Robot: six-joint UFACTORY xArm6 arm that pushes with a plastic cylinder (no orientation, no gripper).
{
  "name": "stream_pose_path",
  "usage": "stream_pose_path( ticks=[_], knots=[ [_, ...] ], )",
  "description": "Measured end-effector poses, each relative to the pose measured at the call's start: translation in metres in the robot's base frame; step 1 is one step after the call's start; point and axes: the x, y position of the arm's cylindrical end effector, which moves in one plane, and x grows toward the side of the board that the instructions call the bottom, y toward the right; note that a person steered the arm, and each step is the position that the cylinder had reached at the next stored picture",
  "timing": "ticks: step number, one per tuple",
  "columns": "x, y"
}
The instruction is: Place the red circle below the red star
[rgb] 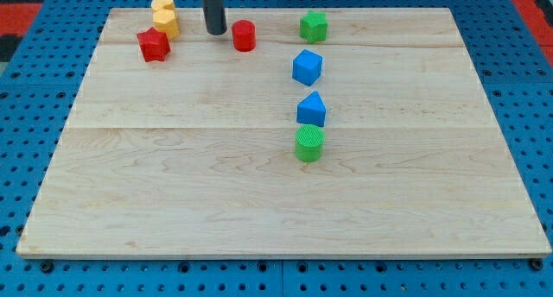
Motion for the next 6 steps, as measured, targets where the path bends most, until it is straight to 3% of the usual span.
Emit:
stream_pose_path(
  ticks=[1, 3, 5, 6],
  knots=[
    [-0.005, 0.062],
    [0.054, 0.042],
    [0.103, 0.082],
    [0.113, 0.052]
  ],
)
